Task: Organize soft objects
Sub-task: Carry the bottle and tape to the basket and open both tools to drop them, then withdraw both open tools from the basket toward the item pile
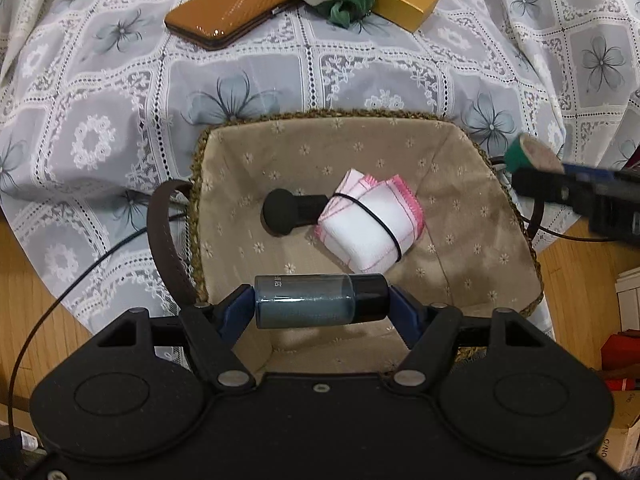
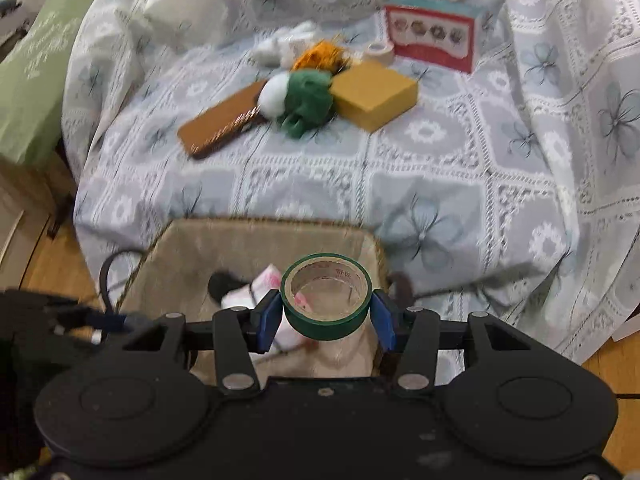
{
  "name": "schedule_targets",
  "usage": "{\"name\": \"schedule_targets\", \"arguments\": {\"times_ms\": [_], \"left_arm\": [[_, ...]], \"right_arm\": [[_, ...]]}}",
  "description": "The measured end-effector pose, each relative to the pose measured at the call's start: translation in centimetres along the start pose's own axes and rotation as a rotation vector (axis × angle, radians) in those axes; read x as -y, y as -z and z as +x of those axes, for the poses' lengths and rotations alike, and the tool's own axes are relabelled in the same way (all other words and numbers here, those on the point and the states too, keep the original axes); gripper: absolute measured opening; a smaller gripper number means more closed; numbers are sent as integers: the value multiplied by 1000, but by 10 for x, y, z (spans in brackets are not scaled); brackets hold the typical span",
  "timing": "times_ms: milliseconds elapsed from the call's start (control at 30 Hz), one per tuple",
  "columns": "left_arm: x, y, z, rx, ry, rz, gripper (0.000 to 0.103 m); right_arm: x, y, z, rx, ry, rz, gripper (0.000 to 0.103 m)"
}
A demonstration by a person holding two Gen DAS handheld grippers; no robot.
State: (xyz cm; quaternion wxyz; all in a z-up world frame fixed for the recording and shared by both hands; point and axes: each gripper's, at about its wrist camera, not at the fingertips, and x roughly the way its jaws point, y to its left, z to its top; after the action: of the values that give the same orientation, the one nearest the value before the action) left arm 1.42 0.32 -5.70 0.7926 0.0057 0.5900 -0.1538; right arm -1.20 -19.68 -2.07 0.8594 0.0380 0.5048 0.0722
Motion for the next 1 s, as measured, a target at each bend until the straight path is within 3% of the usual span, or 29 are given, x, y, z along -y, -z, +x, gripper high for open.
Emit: {"name": "schedule_targets", "arguments": {"times_ms": [267, 367, 1000], "left_arm": [[-2, -2, 5, -15, -3, -31, 68], [-3, -2, 6, -22, -11, -36, 75], [-2, -3, 4, -12, -38, -31, 76]], "right_arm": [[-15, 17, 1, -60, -43, -57, 48], [-15, 18, 1, -67, -47, -59, 48], [-15, 17, 4, -75, -47, -59, 55]]}}
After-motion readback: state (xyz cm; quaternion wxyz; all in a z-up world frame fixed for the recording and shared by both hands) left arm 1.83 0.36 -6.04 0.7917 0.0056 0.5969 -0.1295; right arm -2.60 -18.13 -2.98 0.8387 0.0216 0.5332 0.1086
